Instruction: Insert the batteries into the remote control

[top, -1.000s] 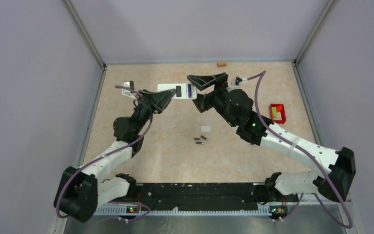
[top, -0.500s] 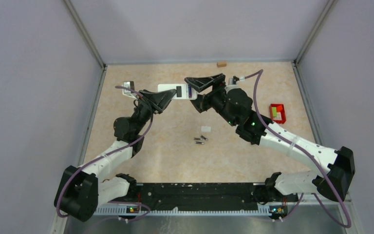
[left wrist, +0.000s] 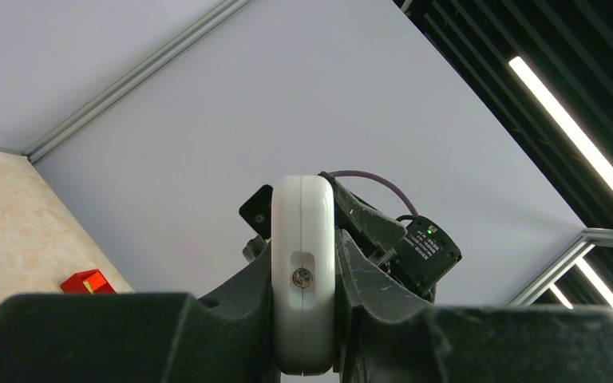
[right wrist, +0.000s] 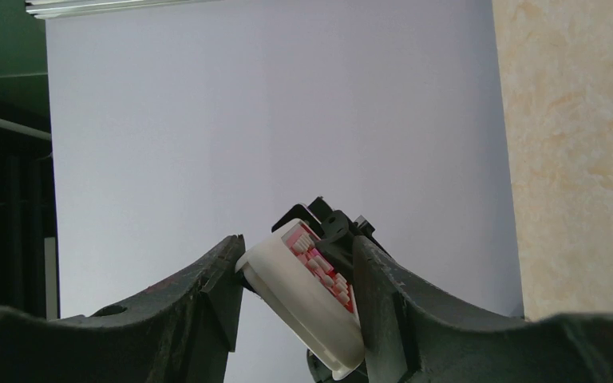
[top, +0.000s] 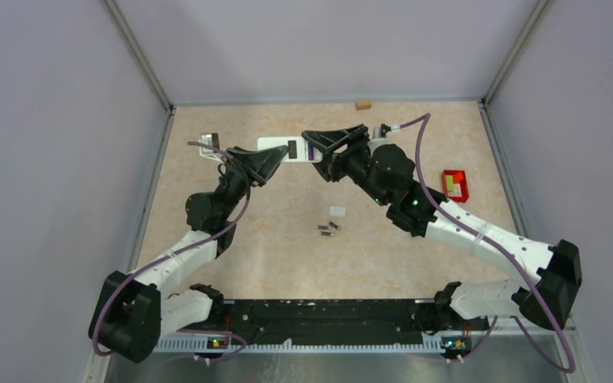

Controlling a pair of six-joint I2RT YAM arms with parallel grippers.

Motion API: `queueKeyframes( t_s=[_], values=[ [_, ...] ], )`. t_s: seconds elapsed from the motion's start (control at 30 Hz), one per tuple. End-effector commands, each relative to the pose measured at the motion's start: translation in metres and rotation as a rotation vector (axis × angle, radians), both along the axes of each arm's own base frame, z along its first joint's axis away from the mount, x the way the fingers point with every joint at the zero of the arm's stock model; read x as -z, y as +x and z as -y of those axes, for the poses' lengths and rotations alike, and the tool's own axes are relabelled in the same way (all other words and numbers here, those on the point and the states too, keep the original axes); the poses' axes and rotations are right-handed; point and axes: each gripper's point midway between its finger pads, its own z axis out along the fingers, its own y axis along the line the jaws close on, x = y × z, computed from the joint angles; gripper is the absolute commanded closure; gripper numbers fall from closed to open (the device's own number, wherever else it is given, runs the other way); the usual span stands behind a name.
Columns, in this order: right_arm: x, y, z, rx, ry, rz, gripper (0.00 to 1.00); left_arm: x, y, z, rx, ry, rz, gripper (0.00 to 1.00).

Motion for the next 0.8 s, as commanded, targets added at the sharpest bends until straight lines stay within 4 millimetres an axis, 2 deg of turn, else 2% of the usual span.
queueKeyframes(
  t_s=[0.0, 0.3, 0.43, 0.53, 0.77],
  values=[
    [-0.021, 0.001, 0.002, 0.0, 0.069, 0.039, 0.5, -0.014, -0.01, -0.004, -0.004, -0.025, 0.077, 1.0],
    [-0.021, 0.0, 0.001, -0.008, 0.081, 0.045, 0.59, -0.016, -0.004, -0.006, 0.007, -0.061, 0.019, 1.0],
    [-0.02, 0.0, -0.002, -0.027, 0.075, 0.057, 0.73, -0.018, -0.001, -0.006, 0.006, -0.069, -0.006, 1.0],
    [-0.019, -0.002, -0.009, -0.072, 0.08, 0.063, 0.8, -0.019, 0.001, -0.006, 0.001, -0.06, -0.027, 1.0],
    [-0.002, -0.006, -0.013, -0.101, 0.062, 0.031, 0.82, -0.026, 0.005, -0.009, -0.044, -0.045, -0.044, 1.0]
  ],
)
